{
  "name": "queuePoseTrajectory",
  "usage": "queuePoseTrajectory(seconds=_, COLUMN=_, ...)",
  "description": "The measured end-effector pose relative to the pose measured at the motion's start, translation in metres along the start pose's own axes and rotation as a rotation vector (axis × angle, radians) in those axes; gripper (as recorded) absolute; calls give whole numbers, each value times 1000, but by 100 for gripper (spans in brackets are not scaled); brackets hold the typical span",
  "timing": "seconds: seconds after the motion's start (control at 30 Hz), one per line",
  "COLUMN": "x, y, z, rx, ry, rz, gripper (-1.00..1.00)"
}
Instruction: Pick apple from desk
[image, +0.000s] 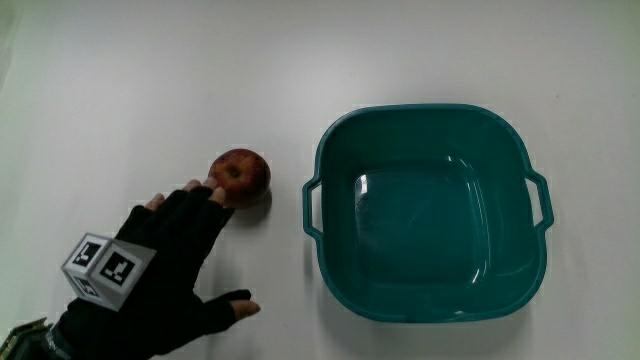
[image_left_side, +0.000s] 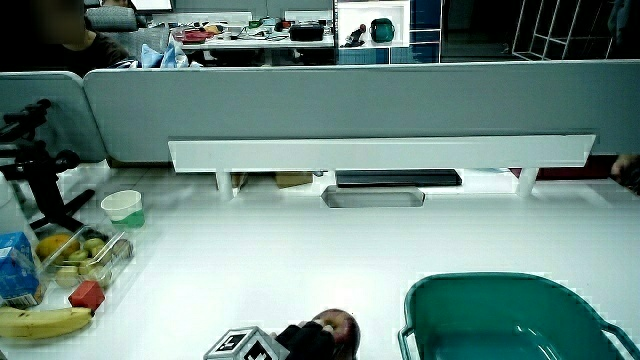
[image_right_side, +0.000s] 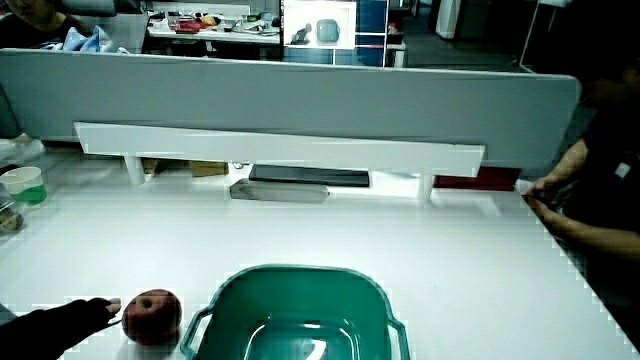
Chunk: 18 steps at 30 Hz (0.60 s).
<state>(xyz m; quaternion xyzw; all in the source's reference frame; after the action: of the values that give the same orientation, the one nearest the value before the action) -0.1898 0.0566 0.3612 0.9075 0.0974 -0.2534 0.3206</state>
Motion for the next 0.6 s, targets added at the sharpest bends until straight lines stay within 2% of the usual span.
queuePoseTrajectory(seconds=0.03, x=0, y=2, z=2, rx=10, ry=3, rz=-11, gripper=0)
queuePoseTrajectory(seconds=0.07, x=1, y=3, z=4, rx=4, ry=11, rz=10, gripper=0)
queuePoseTrajectory(seconds=0.13, x=-3, y=9, z=5, rx=-8, ry=0, rz=14, gripper=0)
queuePoseTrajectory(seconds=0.17, x=-2, y=11, z=8, rx=-5, ry=21, rz=17, gripper=0)
queuePoseTrajectory(seconds=0.2, x=-25, y=19, z=-4, rx=-2, ry=31, rz=-42, gripper=0)
queuePoseTrajectory(seconds=0.23, x=-7, y=17, z=8, rx=9, ry=2, rz=11, gripper=0)
queuePoseTrajectory(seconds=0.27, x=-17, y=22, z=5, rx=10, ry=5, rz=-26, gripper=0)
queuePoseTrajectory(seconds=0.3, x=-7, y=21, z=12, rx=-2, ry=5, rz=43, gripper=0)
queuePoseTrajectory(seconds=0.33, x=-9, y=25, z=12, rx=0, ry=-14, rz=40, gripper=0)
queuePoseTrajectory(seconds=0.37, x=-9, y=27, z=14, rx=14, ry=9, rz=33, gripper=0)
queuePoseTrajectory(seconds=0.43, x=-14, y=36, z=14, rx=-15, ry=-54, rz=84, gripper=0)
queuePoseTrajectory(seconds=0.47, x=-16, y=40, z=14, rx=-5, ry=-54, rz=81, gripper=0)
queuePoseTrajectory(seconds=0.5, x=-14, y=43, z=17, rx=-18, ry=-27, rz=93, gripper=0)
queuePoseTrajectory(seconds=0.53, x=-15, y=46, z=18, rx=1, ry=-31, rz=67, gripper=0)
queuePoseTrajectory(seconds=0.6, x=-16, y=54, z=19, rx=-34, ry=-51, rz=111, gripper=0)
